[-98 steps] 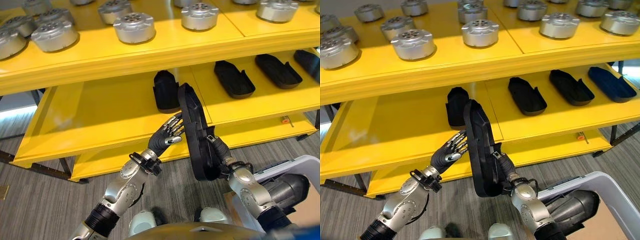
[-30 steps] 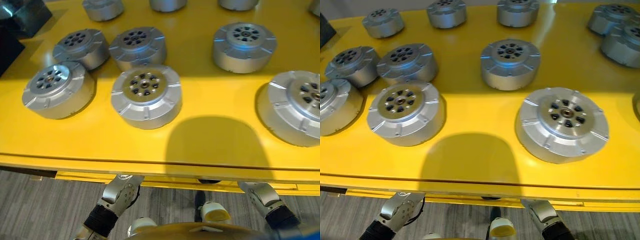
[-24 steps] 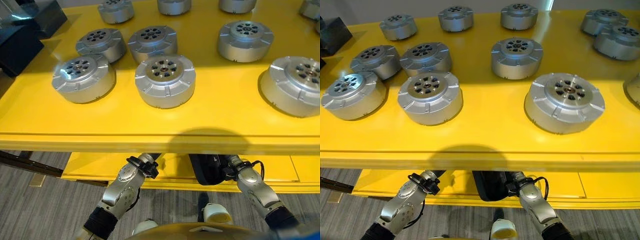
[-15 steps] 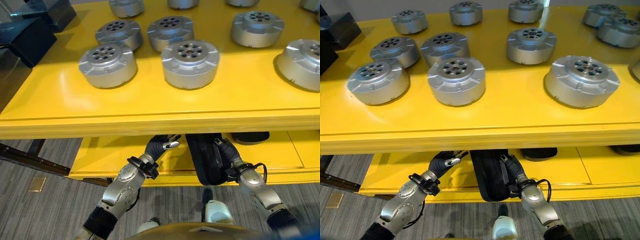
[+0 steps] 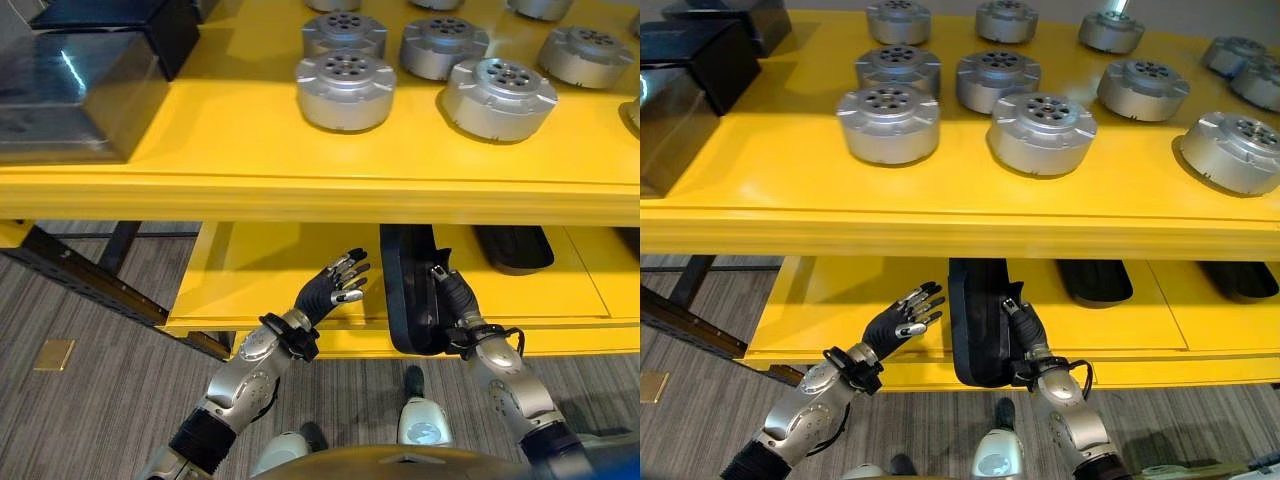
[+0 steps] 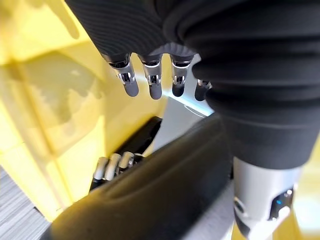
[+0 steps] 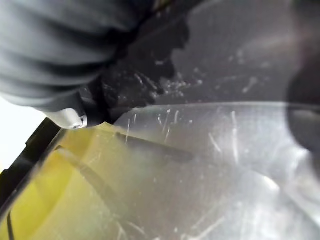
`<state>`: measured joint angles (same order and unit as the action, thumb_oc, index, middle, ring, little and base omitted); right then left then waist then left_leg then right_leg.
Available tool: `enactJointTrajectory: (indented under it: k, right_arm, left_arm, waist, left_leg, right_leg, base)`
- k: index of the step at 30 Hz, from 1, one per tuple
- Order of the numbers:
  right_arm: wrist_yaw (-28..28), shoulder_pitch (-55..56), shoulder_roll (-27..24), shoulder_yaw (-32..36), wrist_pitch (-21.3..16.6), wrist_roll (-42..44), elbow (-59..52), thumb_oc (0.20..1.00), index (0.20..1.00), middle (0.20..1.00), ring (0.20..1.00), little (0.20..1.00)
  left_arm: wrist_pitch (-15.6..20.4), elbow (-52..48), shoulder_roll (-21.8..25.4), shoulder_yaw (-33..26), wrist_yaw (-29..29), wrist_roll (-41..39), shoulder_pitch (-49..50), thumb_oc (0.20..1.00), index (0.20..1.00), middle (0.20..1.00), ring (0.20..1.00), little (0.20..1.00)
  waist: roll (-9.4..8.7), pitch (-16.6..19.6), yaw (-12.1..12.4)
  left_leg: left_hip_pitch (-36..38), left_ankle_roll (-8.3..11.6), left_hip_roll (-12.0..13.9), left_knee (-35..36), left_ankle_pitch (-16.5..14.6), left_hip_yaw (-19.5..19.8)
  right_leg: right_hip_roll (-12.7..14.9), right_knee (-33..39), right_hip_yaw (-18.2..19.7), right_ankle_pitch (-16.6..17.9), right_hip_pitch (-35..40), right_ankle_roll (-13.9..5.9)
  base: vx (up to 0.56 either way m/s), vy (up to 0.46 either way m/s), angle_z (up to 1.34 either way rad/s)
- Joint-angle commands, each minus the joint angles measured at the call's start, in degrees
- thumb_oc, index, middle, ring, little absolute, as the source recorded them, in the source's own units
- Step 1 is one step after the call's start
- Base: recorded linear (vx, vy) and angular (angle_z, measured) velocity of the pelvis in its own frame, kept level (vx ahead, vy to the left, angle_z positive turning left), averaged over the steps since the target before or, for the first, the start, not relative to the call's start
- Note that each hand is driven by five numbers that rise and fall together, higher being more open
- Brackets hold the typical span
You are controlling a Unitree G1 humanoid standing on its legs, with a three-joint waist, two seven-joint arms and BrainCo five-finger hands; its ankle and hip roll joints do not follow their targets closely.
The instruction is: Move parts from the plastic box to the shelf.
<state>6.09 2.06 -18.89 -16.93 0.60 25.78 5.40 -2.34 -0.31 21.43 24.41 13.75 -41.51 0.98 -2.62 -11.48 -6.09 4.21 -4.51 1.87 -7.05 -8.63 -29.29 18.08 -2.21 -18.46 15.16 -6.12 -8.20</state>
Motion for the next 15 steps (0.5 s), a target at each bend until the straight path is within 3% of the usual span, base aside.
enactJointTrajectory:
  k: [1, 3, 5, 8, 15]
  right_arm:
    - [-1.09, -4.08, -0.37, 0.65, -3.80, 1.37, -5.18, 0.200, 0.200, 0.200, 0.200, 0.200]
    - [-2.19, -4.31, -1.17, 0.79, -5.33, 2.09, -4.65, 0.200, 0.200, 0.200, 0.200, 0.200]
    - [-2.92, -5.81, -1.65, 0.05, -5.58, 2.87, -4.14, 0.200, 0.200, 0.200, 0.200, 0.200]
    - [-2.65, -7.26, -1.59, -0.57, -3.32, 4.71, -4.38, 0.200, 0.200, 0.200, 0.200, 0.200]
    - [-1.80, -9.55, -1.65, -0.41, -0.03, 3.75, -4.54, 0.200, 0.200, 0.200, 0.200, 0.200]
  left_arm:
    - [3.76, -5.50, -0.29, -0.92, 1.26, -0.72, -0.68, 1.000, 1.000, 1.000, 1.000, 1.000]
    - [3.79, -5.32, -0.24, -1.89, -1.68, -4.50, -1.24, 1.000, 1.000, 1.000, 1.000, 1.000]
    - [3.32, -4.44, -0.48, -3.35, -3.65, -6.21, -2.26, 1.000, 1.000, 1.000, 1.000, 1.000]
    - [2.89, -4.05, -1.27, -5.84, -4.43, -7.02, -0.47, 1.000, 1.000, 1.000, 1.000, 1.000]
    - [0.13, -4.80, -4.03, -6.90, -4.94, -8.46, 1.84, 1.000, 1.000, 1.000, 1.000, 1.000]
  waist:
    - [1.15, -1.22, -0.85]
    - [1.85, -0.36, -0.46]
    - [1.18, 0.35, 0.58]
    - [0.87, 0.97, 2.10]
    - [0.46, 3.22, 3.18]
  left_leg:
    - [4.42, 1.97, 2.13, 5.26, 2.31, 2.94]
    - [3.12, 1.60, 2.77, 5.51, 3.58, 4.35]
    - [2.81, 1.84, 2.91, 4.92, 3.47, 5.17]
    - [3.75, 3.39, 3.79, 5.72, 4.55, 4.42]
    - [6.28, 6.53, 5.77, 9.59, 7.21, 3.33]
  right_leg:
    - [-0.85, -10.02, 4.54, -7.60, 2.49, -4.17]
    - [-4.55, -15.10, 5.47, -15.39, 3.66, -1.06]
    - [-6.05, -11.97, 4.46, -17.79, 6.19, -0.13]
    - [-6.42, -6.29, 2.03, -17.41, 9.22, -0.12]
    - [-7.40, 0.89, -0.17, -16.06, 13.53, 0.60]
  base:
    - [-0.09, 0.029, -0.19]
    - [-0.06, -0.053, 0.18]
    - [-0.02, -0.222, 0.22]
    - [0.01, -0.234, -0.10]
    - [0.02, -0.183, -0.16]
